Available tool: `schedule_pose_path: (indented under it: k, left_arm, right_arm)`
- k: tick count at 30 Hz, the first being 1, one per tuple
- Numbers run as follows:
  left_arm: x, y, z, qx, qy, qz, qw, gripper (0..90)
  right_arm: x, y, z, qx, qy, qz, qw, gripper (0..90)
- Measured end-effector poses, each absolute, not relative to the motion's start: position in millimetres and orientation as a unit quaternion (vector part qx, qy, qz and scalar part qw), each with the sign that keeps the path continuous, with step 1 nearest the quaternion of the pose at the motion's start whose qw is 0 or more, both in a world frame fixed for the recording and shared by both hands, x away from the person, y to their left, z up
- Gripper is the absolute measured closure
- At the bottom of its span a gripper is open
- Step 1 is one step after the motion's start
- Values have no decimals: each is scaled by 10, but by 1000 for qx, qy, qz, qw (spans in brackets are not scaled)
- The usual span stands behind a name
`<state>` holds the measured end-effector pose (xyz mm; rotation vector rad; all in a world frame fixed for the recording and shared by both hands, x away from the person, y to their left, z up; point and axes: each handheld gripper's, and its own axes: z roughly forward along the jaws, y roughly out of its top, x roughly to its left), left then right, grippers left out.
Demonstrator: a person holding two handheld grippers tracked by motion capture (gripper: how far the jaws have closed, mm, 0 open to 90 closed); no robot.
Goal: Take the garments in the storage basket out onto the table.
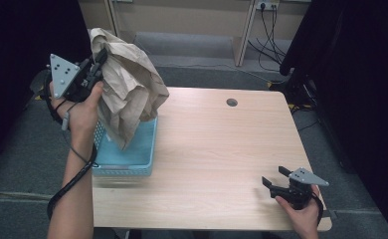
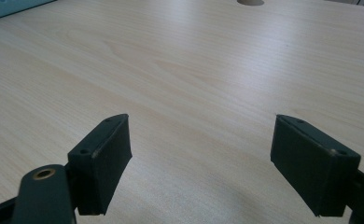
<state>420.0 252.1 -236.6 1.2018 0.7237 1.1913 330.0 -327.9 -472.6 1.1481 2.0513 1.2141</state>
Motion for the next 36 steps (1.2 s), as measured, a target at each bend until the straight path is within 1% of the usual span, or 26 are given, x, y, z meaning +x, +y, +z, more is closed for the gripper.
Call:
schedule_pose_path:
  k: [36]
  left_arm:
    - [4155, 2443, -2083, 497, 290, 527, 625, 852]
  right_arm:
    - [3300, -3279, -4726, 421, 751, 445, 245, 209]
